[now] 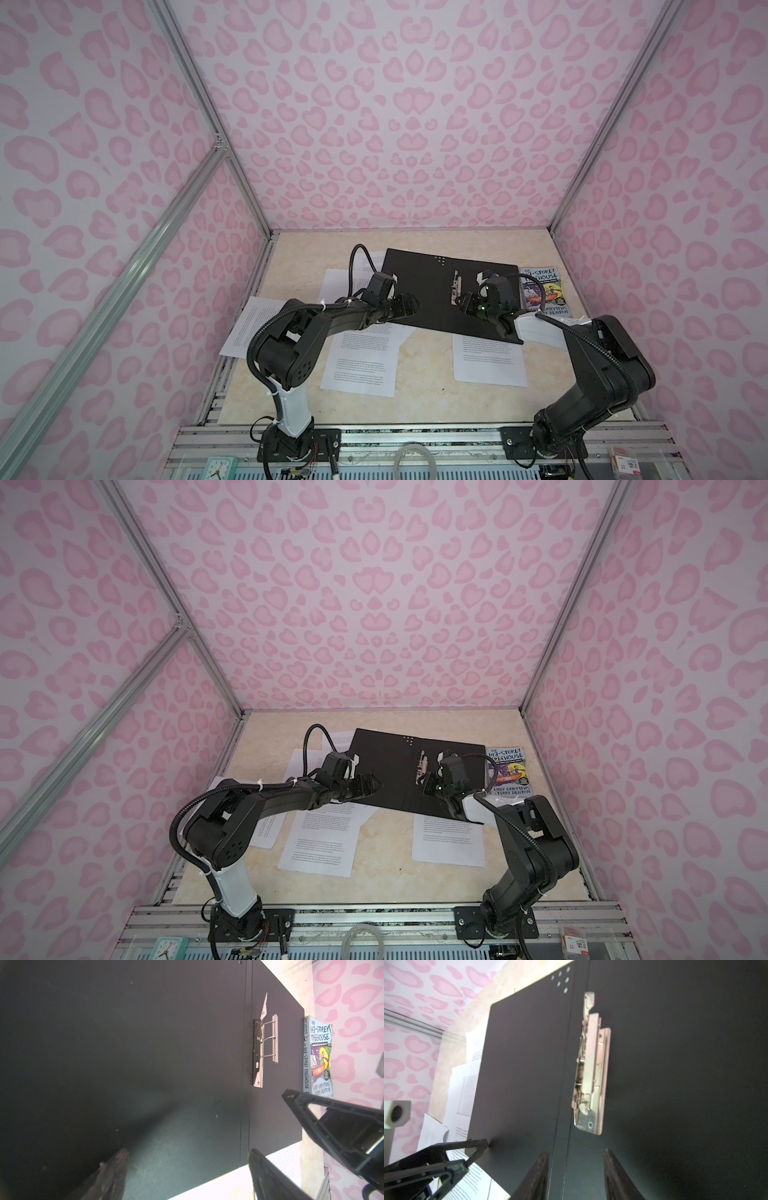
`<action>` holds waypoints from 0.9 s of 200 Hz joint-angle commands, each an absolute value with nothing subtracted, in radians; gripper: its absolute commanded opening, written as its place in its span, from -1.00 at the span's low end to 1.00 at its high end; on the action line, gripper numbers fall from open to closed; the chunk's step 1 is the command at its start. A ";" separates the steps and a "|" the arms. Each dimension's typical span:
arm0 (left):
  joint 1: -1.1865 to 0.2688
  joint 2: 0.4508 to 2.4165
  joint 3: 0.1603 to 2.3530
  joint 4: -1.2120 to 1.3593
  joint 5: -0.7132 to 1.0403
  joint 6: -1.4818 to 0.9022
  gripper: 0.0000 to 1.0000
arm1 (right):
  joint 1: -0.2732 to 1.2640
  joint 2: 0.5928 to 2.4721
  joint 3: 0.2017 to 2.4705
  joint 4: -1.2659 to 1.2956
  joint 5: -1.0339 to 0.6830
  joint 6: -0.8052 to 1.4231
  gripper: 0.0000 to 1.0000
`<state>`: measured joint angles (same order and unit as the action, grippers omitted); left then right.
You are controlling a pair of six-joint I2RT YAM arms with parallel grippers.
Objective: Put the files into the folder
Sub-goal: 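Withdraw the right gripper from the clip toward the near paper sheet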
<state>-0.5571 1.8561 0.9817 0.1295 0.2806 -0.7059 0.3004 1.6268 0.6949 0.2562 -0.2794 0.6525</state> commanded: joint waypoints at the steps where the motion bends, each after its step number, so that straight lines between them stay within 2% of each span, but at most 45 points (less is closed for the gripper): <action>1: -0.554 1.866 0.973 -0.042 0.255 -0.708 0.85 | 0.302 1.619 0.691 0.149 -0.211 0.670 0.00; 36: -0.554 1.866 0.975 -0.044 0.256 -0.706 0.85 | 0.302 1.499 0.597 0.100 -0.170 0.687 0.37; 72: -0.554 1.867 0.974 -0.045 0.256 -0.704 0.85 | 0.260 1.289 0.551 -0.147 0.021 0.734 0.74; 98: -0.554 1.865 0.974 -0.045 0.258 -0.702 0.85 | 0.203 1.160 0.494 -0.241 0.047 0.757 0.97; 124: -0.554 1.865 0.973 -0.045 0.258 -0.701 0.85 | 0.159 1.037 0.426 -0.297 0.077 0.785 0.98; 150: -0.554 1.867 0.973 -0.044 0.259 -0.701 0.85 | 0.117 0.934 0.363 -0.305 0.038 0.791 0.97; 180: -0.555 1.868 0.973 -0.040 0.262 -0.701 0.85 | 0.098 0.923 0.335 -0.275 0.000 0.787 0.98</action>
<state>-0.5564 1.8557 0.9817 0.1291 0.2848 -0.7002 0.1040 0.9192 0.3492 -0.2821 0.0250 0.7792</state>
